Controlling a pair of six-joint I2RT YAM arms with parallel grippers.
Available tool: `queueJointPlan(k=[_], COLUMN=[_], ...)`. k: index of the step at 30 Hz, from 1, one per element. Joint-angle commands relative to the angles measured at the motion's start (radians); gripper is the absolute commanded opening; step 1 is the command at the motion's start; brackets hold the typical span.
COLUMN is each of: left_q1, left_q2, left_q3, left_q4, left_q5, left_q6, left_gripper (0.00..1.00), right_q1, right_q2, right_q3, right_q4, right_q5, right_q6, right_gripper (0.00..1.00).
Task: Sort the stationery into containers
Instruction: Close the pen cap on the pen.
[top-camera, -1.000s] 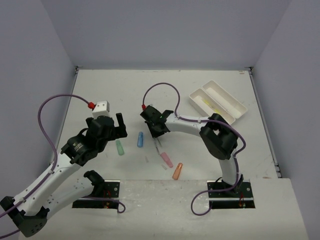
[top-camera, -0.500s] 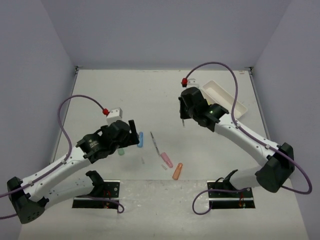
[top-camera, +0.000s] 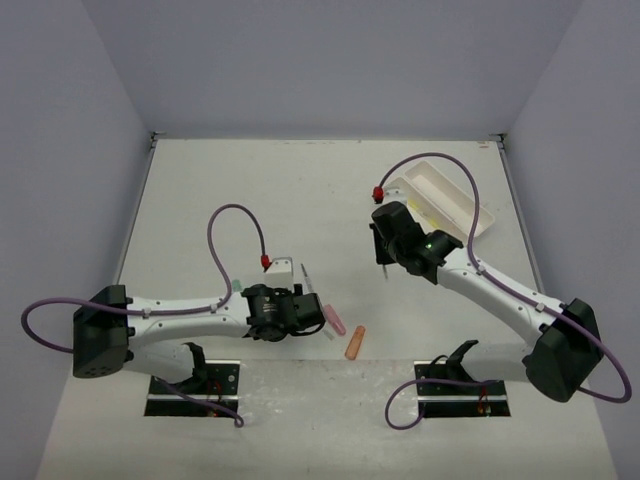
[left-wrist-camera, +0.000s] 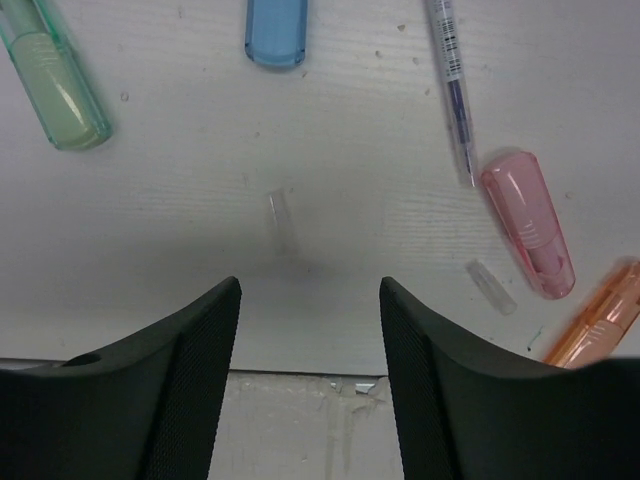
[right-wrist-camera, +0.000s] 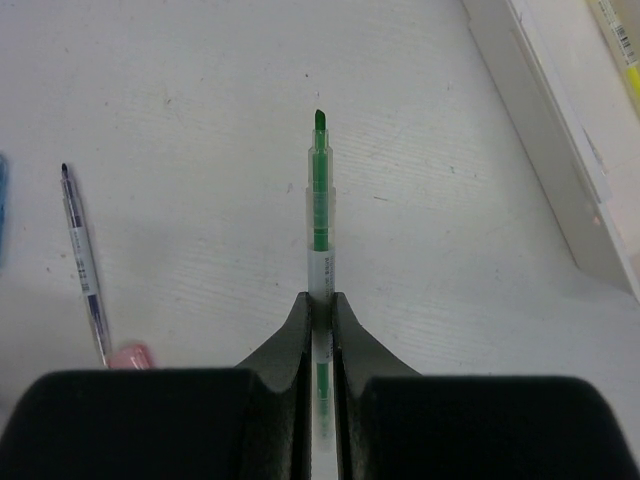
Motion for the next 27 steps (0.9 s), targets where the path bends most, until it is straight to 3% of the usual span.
queueJointPlan(k=[1, 6, 12, 27], left_q1=[-0.005, 0.001, 0.093, 0.095], left_q2=[0.037, 0.056, 0.069, 0.148], left_q3=[-0.021, -0.051, -0.102, -0.14], left_q4=[0.003, 0.026, 0.157, 0.23], left_q5=[-0.064, -0.108, -0.067, -0.006], left_q6=[-0.1, -0.115, 0.002, 0.005], left_gripper=[0.56, 0.49, 0.44, 0.33], right_q1=[-0.009, -0.011, -0.011, -0.014], right_q2=[-0.044, -0.039, -0.037, -0.016], right_q3=[-0.012, -0.027, -0.032, -0.046], right_q4=[0.057, 0.079, 0.082, 0.103], right_q5=[0.007, -0.005, -0.019, -0.03], right_q6=[-0.027, -0.034, -0.041, -0.056], right_gripper=[0.0, 0.0, 0.0, 0.0])
